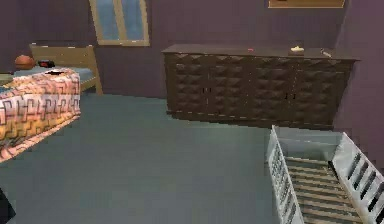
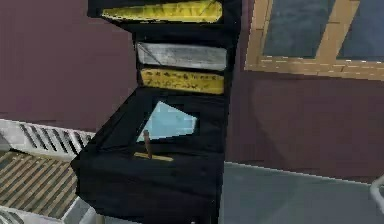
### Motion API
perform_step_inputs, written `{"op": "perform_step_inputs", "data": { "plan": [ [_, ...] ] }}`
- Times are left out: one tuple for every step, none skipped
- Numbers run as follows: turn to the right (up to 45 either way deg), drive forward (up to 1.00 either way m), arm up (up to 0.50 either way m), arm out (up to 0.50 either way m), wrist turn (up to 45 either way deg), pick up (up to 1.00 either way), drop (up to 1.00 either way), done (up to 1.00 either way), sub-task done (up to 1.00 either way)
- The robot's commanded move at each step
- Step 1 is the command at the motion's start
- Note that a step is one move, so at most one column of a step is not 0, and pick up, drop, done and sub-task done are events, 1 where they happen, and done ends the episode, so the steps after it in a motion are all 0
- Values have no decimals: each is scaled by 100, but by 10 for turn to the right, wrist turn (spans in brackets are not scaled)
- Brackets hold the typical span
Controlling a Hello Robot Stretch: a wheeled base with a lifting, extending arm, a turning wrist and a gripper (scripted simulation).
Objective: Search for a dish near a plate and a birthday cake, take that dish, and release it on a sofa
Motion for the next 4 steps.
{"op": "perform_step_inputs", "data": {
  "plan": [
    [-420,0,0,0,0,0,0,0,0],
    [0,75,0,0,0,0,0,0,0],
    [-450,0,0,0,0,0,0,0,0],
    [-300,0,0,0,0,0,0,0,0]
  ]
}}
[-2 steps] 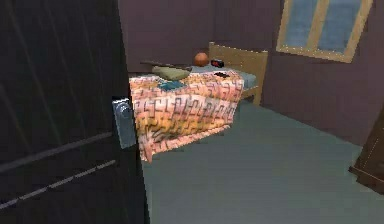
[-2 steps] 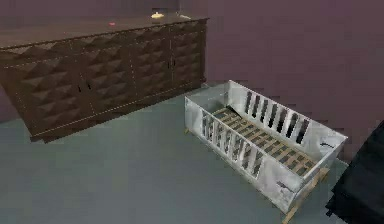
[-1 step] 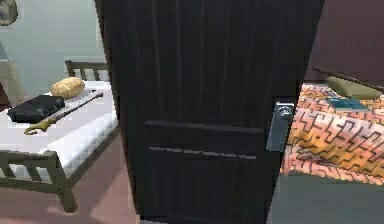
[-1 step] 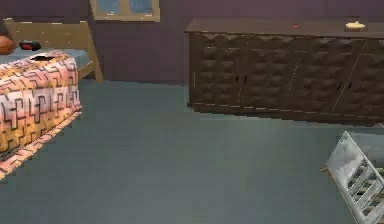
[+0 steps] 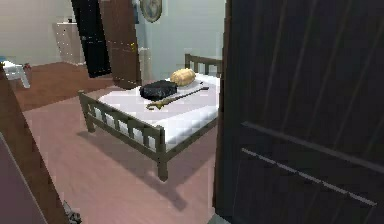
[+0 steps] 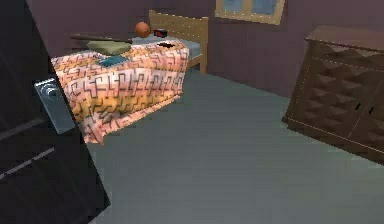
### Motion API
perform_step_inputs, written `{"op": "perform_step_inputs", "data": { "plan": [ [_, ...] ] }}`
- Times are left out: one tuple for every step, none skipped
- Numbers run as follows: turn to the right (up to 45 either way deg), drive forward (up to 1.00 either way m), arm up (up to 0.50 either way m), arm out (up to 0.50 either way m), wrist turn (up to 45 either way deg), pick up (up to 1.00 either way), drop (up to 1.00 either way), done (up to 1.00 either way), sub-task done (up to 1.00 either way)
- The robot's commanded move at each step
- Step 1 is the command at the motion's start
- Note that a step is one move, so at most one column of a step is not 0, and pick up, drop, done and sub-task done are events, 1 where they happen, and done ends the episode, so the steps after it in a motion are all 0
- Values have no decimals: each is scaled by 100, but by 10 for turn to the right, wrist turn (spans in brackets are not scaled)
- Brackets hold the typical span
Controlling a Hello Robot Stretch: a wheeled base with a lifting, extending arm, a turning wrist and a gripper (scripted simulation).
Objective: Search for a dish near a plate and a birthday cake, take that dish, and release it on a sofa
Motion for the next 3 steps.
{"op": "perform_step_inputs", "data": {
  "plan": [
    [0,40,0,0,0,0,0,0,0],
    [-420,0,0,0,0,0,0,0,0],
    [0,100,0,0,0,0,0,0,0]
  ]
}}
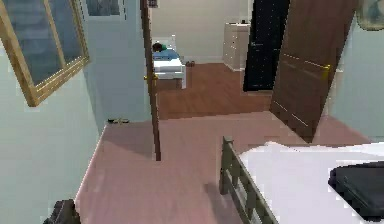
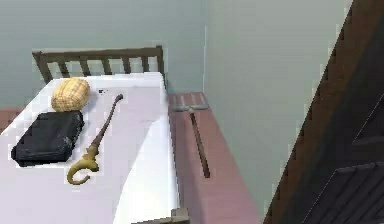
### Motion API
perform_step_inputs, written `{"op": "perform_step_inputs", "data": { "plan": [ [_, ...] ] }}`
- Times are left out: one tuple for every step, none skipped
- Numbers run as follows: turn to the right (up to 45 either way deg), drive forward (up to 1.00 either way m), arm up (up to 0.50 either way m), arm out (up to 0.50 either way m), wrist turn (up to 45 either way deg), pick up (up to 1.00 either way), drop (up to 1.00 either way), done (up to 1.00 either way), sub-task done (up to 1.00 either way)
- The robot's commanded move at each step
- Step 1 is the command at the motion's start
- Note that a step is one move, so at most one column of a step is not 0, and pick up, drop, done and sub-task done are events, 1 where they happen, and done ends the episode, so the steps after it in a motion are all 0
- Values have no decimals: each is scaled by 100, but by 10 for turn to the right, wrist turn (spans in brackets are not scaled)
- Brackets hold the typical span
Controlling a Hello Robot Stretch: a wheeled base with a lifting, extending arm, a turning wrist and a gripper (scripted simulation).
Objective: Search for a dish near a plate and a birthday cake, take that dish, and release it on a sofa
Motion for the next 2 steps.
{"op": "perform_step_inputs", "data": {
  "plan": [
    [0,100,0,0,0,0,0,0,0],
    [-30,0,0,0,0,0,0,0,0]
  ]
}}
